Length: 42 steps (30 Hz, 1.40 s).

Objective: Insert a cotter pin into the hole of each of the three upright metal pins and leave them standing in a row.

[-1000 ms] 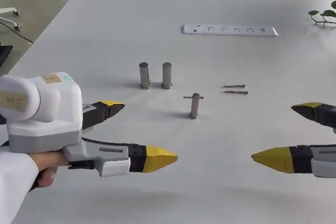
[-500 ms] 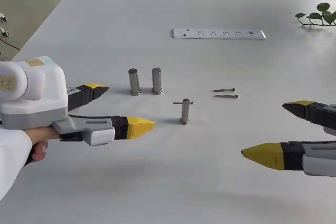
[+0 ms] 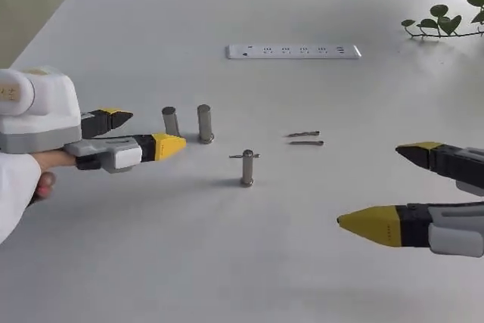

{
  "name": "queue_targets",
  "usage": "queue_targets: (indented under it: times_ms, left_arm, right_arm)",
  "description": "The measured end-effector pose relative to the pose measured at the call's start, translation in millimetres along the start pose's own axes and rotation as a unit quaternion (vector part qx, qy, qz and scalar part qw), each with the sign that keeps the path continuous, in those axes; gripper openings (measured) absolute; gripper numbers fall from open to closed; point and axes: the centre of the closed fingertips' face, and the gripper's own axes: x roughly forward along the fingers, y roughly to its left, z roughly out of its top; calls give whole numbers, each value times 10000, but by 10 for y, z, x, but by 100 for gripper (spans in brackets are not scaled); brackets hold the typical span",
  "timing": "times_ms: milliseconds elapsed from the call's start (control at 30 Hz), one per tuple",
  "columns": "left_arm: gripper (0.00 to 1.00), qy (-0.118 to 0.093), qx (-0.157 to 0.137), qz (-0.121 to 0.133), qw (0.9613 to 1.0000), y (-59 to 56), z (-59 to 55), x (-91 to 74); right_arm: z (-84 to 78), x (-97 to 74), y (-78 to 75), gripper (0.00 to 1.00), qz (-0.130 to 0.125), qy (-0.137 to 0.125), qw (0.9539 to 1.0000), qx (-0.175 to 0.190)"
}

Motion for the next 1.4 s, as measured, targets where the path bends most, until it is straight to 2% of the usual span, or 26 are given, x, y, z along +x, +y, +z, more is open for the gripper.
queue_targets:
  times_ms: [67, 167, 300, 333, 367, 433, 567, 800, 933, 1000, 1267, 1400]
  left_arm:
    - [59, 102, 68, -41, 9999, 13, -17, 58]
    - [53, 123, 104, 13, 9999, 48, -14, 131]
    - [41, 172, 178, 108, 9996, 102, -36, 198]
    - [38, 167, 333, 261, 9990, 152, -24, 205]
    - [36, 135, 319, 308, 9989, 152, -8, 212]
    - [34, -72, 109, 318, 9994, 144, 56, 228]
    - [24, -66, 280, 371, 9989, 144, 96, 263]
    - [16, 12, 408, 303, 9987, 109, 103, 346]
    - [15, 191, 632, 330, 9973, 107, 49, 378]
    - [13, 179, 639, 263, 9974, 85, 48, 382]
    - [11, 177, 664, 284, 9972, 100, 53, 378]
    - [11, 244, 713, 352, 9965, 103, 46, 353]
  right_arm:
    - [-6, -5, -10, 98, -24, 9, 10000, 2]
    - [-9, -15, -22, 98, -39, 0, 10000, 21]
    - [-49, -25, -40, 96, -66, 63, 10000, 8]
    - [-62, -26, -40, 96, -52, 84, 9999, 37]
    - [-70, -27, -42, 96, -59, 88, 9999, 45]
    - [-89, -26, -42, 96, -52, 112, 9999, 43]
    - [-120, -8, -54, 96, -46, 149, 9999, 67]
    - [-123, 29, -41, 96, 17, 136, 9998, 113]
    - [-124, 29, -45, 95, 13, 125, 9998, 129]
    - [-129, 26, -51, 95, 3, 123, 9998, 138]
    - [-158, 16, -54, 94, -18, 156, 9997, 163]
    - [-157, 15, -40, 94, -11, 163, 9998, 144]
